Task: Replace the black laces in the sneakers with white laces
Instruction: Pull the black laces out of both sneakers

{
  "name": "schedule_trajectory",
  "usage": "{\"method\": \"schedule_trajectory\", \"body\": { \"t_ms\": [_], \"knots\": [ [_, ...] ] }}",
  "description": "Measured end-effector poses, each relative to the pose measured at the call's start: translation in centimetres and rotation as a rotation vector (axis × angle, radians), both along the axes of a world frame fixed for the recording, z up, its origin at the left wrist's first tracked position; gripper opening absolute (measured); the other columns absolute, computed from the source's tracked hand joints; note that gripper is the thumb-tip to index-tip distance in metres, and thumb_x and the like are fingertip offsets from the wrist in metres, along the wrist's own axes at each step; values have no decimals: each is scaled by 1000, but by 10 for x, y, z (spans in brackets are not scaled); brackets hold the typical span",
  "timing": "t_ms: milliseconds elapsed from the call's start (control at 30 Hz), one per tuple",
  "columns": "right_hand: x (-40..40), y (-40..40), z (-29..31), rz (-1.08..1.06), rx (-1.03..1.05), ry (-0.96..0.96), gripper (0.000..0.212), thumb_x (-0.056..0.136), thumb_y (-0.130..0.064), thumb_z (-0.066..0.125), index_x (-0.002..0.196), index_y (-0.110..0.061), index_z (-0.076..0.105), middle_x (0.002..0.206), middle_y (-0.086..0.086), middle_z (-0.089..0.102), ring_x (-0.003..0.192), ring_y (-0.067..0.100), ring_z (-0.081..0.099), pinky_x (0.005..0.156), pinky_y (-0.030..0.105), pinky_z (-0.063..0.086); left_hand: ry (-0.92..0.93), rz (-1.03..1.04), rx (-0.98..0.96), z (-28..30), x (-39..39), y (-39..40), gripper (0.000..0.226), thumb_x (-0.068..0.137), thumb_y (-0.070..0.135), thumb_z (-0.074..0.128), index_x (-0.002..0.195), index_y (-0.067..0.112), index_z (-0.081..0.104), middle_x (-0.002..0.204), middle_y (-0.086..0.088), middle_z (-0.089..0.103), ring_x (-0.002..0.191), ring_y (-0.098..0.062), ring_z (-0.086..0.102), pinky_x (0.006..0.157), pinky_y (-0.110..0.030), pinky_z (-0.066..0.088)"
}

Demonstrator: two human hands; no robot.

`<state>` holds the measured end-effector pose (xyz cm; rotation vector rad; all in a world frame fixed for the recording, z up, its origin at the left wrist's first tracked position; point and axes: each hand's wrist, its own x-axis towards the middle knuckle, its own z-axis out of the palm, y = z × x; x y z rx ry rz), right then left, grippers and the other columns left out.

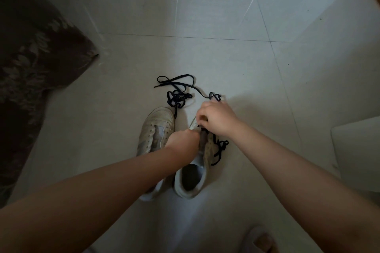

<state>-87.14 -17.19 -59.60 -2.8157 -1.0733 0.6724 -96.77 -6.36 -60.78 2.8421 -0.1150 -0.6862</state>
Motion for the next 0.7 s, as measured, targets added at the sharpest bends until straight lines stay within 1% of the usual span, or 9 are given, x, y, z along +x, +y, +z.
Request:
{"method": "schedule_trajectory", "body": {
  "t_ms": [67,133,233,333,400,467,567,600,700],
  "knots": [
    [-3,1,-4,-31,-19,82,10,92,-27,54,93,-23,63,96,-6,60,99,18,56,86,29,35,-4,-1,-2,0,-1,1,23,98,12,40,118,9,51,106,-10,63,91,-27,64,64,-31,43],
    [-6,0,-7,-70,-56,111,14,93,-28,50,94,-17,59,97,-1,59,95,22,58,81,32,42,-7,3,-14,-1,0,1,24,98,14,39,120,10,49,105,-9,63,90,-27,64,63,-31,42],
    [-10,-2,-8,-37,-116,94,14,92,-24,46,89,-14,55,104,8,59,93,27,56,74,33,42,-12,11,-28,-3,1,-1,23,100,17,38,119,12,51,102,-8,64,87,-26,65,60,-31,41],
    [-13,2,-8,-53,-155,135,17,86,-14,48,69,-16,47,95,7,56,76,24,52,63,32,39,2,1,-17,0,2,-1,22,98,15,39,114,11,53,103,-8,64,90,-26,64,62,-30,41],
    [-13,0,-10,-138,-90,150,15,90,-22,51,76,-14,50,94,7,58,81,25,57,65,33,42,-4,4,-32,-1,1,0,23,99,16,38,116,10,52,101,-8,64,88,-25,64,61,-30,41],
    [-13,-3,-10,-238,-5,174,22,92,-35,55,88,-13,55,94,7,62,87,24,58,71,34,44,-12,12,-43,-3,1,0,24,101,20,36,118,11,51,98,-7,64,83,-25,64,59,-31,41],
    [-15,-3,-9,-205,-70,180,33,94,-41,52,72,-16,51,85,9,60,77,26,54,63,33,39,-4,-3,-27,-3,0,1,26,101,20,35,121,11,50,99,-7,64,84,-25,64,59,-31,40],
    [-16,-2,-9,-182,-113,153,33,95,-42,49,72,-18,48,86,8,58,77,25,52,62,32,35,1,-17,-14,-1,0,1,27,101,19,36,123,10,48,102,-8,63,87,-25,64,60,-31,40],
    [-13,1,-11,-195,-128,114,36,93,-50,49,94,-14,48,87,3,58,82,26,55,63,31,36,17,-81,28,4,1,0,31,99,12,38,129,5,42,109,-10,62,92,-27,64,63,-31,42]
  ]
}}
